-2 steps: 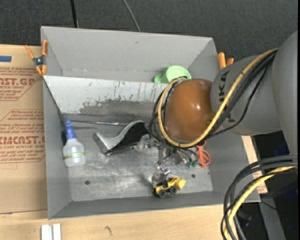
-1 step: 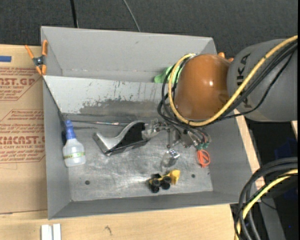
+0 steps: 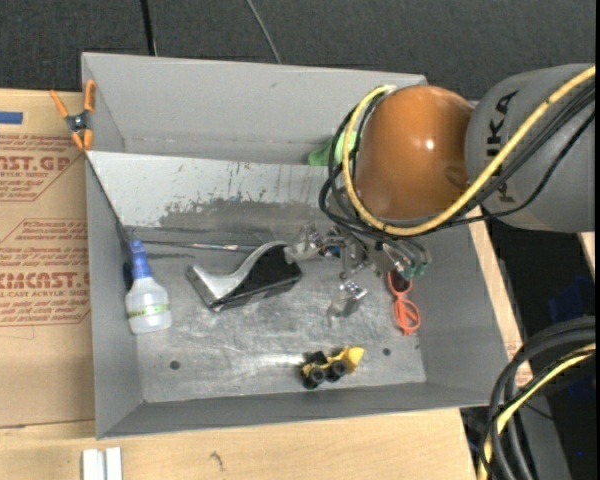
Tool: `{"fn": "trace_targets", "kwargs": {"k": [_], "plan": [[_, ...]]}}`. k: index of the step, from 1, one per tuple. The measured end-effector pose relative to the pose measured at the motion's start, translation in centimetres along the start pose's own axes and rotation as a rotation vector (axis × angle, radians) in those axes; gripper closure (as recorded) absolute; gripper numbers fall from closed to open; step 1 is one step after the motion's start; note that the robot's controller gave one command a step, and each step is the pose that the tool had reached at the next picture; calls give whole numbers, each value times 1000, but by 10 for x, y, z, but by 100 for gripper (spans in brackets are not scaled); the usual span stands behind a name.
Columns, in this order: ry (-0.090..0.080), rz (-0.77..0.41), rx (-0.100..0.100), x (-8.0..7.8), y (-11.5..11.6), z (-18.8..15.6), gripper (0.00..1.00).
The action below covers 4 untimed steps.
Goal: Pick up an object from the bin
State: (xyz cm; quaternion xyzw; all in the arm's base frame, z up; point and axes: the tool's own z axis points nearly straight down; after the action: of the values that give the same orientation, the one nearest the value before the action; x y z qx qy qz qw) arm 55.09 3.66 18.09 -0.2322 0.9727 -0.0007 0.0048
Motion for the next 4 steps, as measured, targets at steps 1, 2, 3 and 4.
{"fn": "trace_targets", "kwargs": {"k": [1, 2, 3, 4], "plan": [[8, -127, -4, -9, 30, 13, 0], [3, -104, -4, -66, 40, 36, 0], [6, -198, -5, -60, 85, 44, 0], [-36, -111, -13, -64, 12, 96, 100]]}}
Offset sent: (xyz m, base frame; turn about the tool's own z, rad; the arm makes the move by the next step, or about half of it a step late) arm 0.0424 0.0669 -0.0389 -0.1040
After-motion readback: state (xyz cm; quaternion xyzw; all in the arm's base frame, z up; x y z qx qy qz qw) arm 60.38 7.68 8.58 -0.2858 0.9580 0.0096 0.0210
